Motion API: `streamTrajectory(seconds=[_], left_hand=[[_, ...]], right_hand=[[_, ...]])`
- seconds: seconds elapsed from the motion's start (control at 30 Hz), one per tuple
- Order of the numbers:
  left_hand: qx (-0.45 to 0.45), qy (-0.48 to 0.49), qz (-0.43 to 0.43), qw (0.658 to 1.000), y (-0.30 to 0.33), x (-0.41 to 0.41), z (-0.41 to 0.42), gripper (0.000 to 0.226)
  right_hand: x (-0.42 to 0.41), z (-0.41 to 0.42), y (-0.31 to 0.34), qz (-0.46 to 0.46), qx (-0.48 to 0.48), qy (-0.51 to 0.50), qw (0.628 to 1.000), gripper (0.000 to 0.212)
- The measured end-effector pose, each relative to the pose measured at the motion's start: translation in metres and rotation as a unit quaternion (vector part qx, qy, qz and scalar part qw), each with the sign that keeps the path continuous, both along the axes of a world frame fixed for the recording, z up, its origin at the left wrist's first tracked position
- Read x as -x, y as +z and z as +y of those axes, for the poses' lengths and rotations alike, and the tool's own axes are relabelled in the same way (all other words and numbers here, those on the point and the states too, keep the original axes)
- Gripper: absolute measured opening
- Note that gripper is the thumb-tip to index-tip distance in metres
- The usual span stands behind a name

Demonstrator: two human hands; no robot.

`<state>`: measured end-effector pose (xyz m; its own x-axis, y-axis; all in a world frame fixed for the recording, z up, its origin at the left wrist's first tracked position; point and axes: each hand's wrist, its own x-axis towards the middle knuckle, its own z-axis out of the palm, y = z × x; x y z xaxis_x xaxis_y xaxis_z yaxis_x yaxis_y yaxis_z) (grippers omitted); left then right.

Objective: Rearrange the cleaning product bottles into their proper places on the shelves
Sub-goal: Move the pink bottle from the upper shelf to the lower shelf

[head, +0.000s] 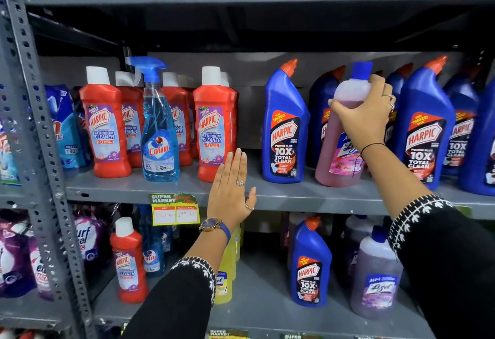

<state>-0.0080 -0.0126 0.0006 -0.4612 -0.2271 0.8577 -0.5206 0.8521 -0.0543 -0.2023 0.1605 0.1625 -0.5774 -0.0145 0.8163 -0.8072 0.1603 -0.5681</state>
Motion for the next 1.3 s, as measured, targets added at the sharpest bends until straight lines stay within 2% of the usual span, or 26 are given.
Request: streamTrajectory(seconds=[0.17,0.3,0.4,0.6,0.77,1.03,1.13,1.3], left_hand=[[-0.007,0.003,-0.006,1.000,0.001,-0.001,0.003,0.076],[0.001,0.009,-0.008,1.000,-0.001,0.000,0.002,0.075],[0.010,0.010,0.001,1.000,-0.001,0.001,0.000,0.076],[0.034,-0.006,0.006,0.999,0.001,0.001,-0.001,0.076],[0.055,0.014,0.015,0.998,0.000,0.003,-0.002,0.077],[0.073,0.018,0.034,0.997,-0.003,0.005,-0.002,0.079],[0.075,0.015,0.031,0.997,-0.002,0.004,-0.003,0.079],[0.077,0.002,0.030,0.997,0.000,0.003,-0.002,0.075]], right_hand=[[-0.016,0.012,-0.009,-0.036,0.142,0.044,0.988,0.079],[-0.033,0.022,-0.019,-0.085,0.255,0.122,0.955,0.075],[-0.056,0.029,-0.032,-0.067,0.297,0.172,0.937,0.069],[-0.102,0.040,-0.073,-0.027,0.340,0.249,0.906,0.070],[-0.119,0.026,-0.145,-0.025,0.300,0.236,0.924,0.074],[-0.123,-0.023,-0.250,-0.052,0.090,0.165,0.981,0.079],[-0.122,-0.043,-0.275,-0.023,0.014,0.171,0.985,0.077],[-0.112,-0.078,-0.318,-0.053,-0.089,0.178,0.979,0.078]])
